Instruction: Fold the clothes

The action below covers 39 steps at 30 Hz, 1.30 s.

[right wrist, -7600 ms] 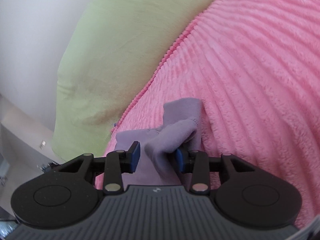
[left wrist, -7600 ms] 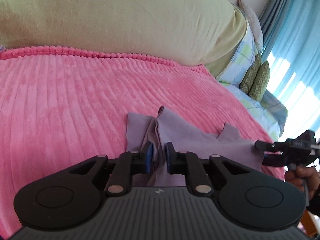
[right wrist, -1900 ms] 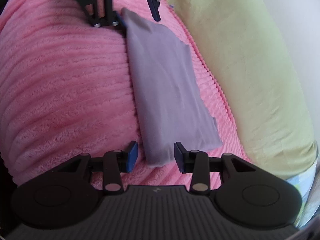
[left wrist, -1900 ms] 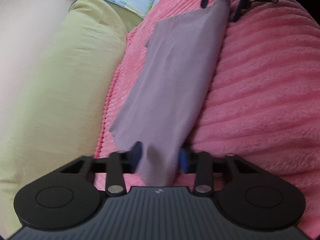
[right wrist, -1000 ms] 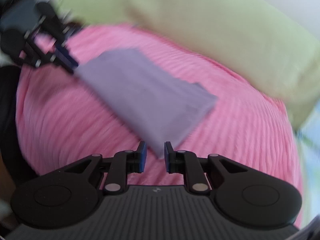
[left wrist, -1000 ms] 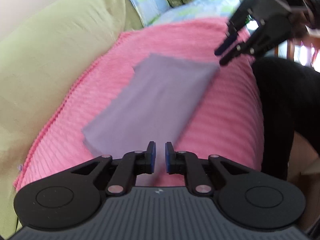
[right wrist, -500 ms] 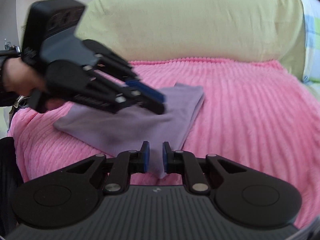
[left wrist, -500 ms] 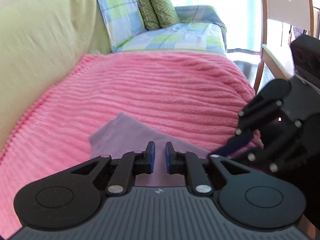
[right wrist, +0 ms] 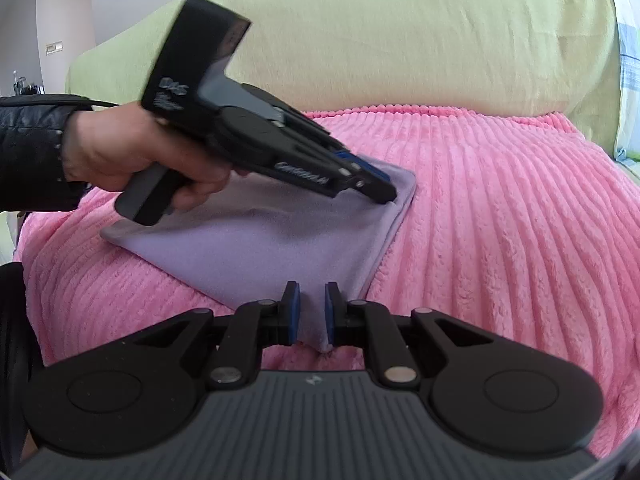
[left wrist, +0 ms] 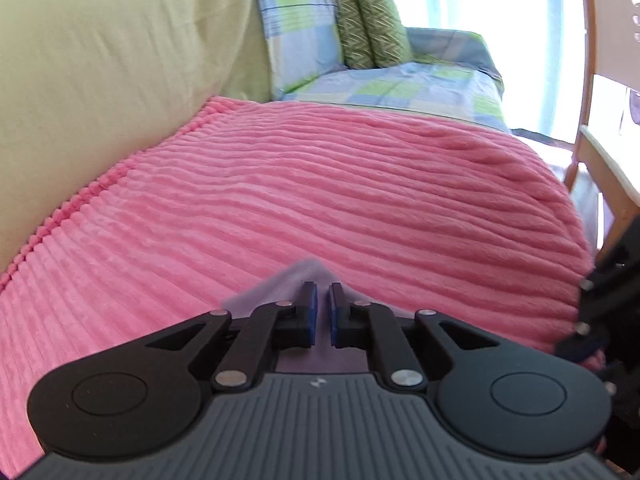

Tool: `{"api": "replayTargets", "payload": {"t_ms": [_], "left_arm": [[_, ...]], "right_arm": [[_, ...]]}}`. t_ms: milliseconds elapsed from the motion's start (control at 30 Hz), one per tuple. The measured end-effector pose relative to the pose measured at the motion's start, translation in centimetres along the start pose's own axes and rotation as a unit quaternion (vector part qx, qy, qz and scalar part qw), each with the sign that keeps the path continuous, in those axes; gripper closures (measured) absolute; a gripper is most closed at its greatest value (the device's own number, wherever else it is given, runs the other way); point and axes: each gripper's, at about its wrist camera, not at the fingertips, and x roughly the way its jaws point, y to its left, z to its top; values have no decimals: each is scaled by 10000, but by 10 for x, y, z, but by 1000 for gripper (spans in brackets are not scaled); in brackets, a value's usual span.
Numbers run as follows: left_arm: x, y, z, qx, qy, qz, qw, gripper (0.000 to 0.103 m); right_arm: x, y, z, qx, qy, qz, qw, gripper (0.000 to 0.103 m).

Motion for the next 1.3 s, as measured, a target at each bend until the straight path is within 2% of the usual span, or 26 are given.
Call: {"api": "replayTargets", "payload": {"t_ms": [100,300,433,567,700,833,1000,1067,1200,1300], "left_arm": [[-4,6,1,-241,-68,43,9997,92],[-27,-3,-1,29,55,-625,9980,91],[-19,-10,-5,287,212,-690,9970,91],[-3,-3,2,90,169,-517,9985,89],[10,6,9,-4,175,-393,9991,97],[11,13,11,-162,115,-305,9993,97],[-19,32,12,-838,-199,-35,9963,97],[-40,39,9,-1010,-289,-96,9944,97],[-68,32,-6,-1042,-50,-304,9941,95],[-69,21,-24,-929,211,-167,9953,95]], "right_arm": [[0,2,0,-17,22,-42,10000,93],[-3,7,-1,-121,45,-124,9998,93],[-2,7,-1,-110,48,-134,9998,92],[-1,6,-1,-98,62,-136,9998,92],[-1,6,0,-106,87,-137,9998,92],[-1,7,0,-97,90,-164,9998,92],[0,10,0,-113,137,-229,9996,92],[-1,11,1,-127,170,-247,9995,92],[-4,13,4,-125,183,-285,9993,92],[-8,12,12,-38,111,-279,9995,91]]}}
